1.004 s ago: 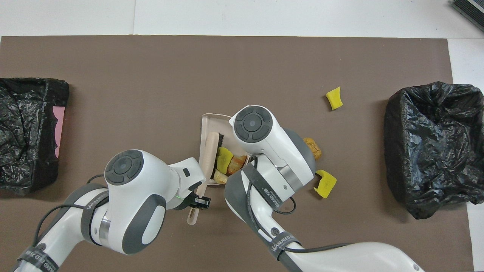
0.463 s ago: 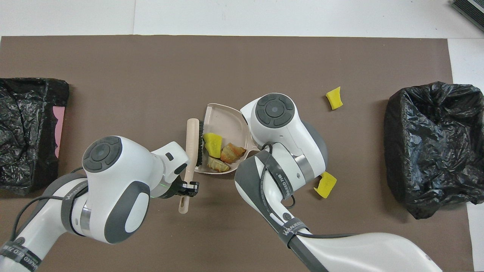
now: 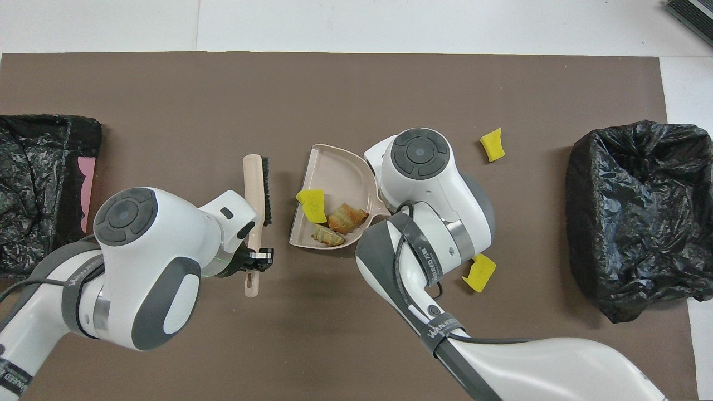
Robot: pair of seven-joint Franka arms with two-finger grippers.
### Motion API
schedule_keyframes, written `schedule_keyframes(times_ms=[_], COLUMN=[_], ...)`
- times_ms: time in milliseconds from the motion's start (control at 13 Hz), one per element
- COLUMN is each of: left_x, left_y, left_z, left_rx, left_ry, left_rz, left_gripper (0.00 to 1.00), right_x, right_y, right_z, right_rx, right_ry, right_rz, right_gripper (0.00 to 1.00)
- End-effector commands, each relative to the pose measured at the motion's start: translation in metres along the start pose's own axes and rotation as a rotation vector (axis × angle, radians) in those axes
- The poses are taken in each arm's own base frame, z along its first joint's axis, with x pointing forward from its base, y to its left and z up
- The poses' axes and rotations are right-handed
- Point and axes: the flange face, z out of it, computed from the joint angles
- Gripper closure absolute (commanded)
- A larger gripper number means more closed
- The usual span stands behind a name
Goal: Sweep and dump trash in bin
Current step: 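Carry the dustpan with the right gripper over the black bag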
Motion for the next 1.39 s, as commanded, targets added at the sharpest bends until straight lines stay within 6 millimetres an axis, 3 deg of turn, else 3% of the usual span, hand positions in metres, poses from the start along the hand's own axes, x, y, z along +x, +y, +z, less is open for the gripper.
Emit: schedule_keyframes(times_ms=[0,77,309,772,1081,1312], left_x=[-0.022,-0.038,-0.094,-0.203,-0.243,-0.251], left_y=[0.003,0.008,0.056,0.100,0.115,0.118], left_z=[-0.002,0.008,0.022,0.066,0.100,0.112], left_rx=[0.039,0.055,0.108,0.162,0.170,0.173], left_ry=[-0.026,-0.032,-0.023,-0.006,0.009,-0.021], left_rz=[-0.026,-0.046,-0.069,-0.082,-0.025,-0.032], left_gripper=[1.00,1.00,1.00,1.00,1.00,1.00], right_x=[-0.018,-0.024,-0.045,-0.135,-0.202,-0.261], right_y=[0.013,0.017,0.037,0.085,0.114,0.134], right_z=[-0.014,-0.019,-0.034,-0.068,-0.084,-0.094], right_rx=[-0.002,-0.005,0.005,0.013,0.037,0.036], right_ry=[0.040,0.051,0.096,0.101,0.095,0.084], right_rz=[-0.021,-0.011,-0.034,-0.103,-0.113,-0.105], right_gripper=[1.00,1.00,1.00,1.00,1.00,1.00])
